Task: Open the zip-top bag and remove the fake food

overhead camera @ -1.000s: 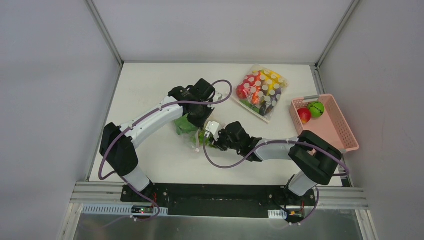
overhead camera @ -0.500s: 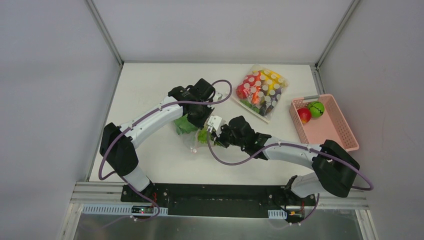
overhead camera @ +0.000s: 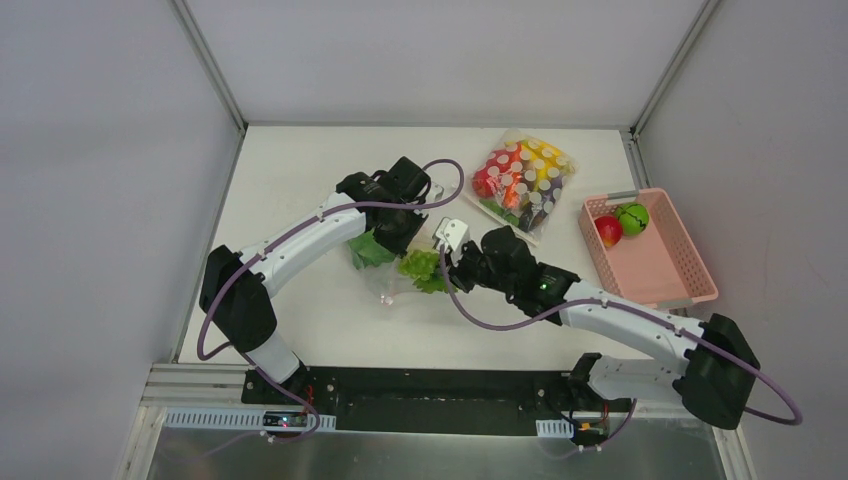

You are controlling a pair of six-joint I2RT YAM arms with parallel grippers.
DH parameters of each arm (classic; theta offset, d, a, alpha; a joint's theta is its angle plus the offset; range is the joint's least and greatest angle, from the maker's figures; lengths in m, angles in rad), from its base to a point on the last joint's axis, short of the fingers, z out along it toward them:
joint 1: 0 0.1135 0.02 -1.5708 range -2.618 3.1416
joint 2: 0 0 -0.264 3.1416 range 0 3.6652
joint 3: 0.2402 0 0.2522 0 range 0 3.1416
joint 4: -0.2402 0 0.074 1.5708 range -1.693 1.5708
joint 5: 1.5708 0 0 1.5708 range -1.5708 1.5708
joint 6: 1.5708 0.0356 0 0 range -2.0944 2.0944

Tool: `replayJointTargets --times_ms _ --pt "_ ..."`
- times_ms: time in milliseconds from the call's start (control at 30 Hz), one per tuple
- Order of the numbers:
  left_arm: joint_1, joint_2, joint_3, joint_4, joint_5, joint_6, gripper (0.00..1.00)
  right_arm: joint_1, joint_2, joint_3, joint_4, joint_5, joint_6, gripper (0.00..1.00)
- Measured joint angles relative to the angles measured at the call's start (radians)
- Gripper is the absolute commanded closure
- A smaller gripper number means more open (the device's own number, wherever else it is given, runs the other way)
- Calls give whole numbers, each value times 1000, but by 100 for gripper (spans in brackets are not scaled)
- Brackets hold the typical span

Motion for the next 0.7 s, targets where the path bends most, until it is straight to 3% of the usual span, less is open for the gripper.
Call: replayJointTargets --times_ms 133,433,600,700 --pt "0 0 0 0 -2 0 100 -4 -53 38 -86 64 50 100" --pt "0 0 0 0 -3 0 100 -69 -185 62 -317 364 186 100" --pt "0 0 0 0 -4 0 100 -180 -299 62 -384 549 259 100" --pt "0 0 0 0 -4 0 100 -318 -338 62 -401 623 313 100"
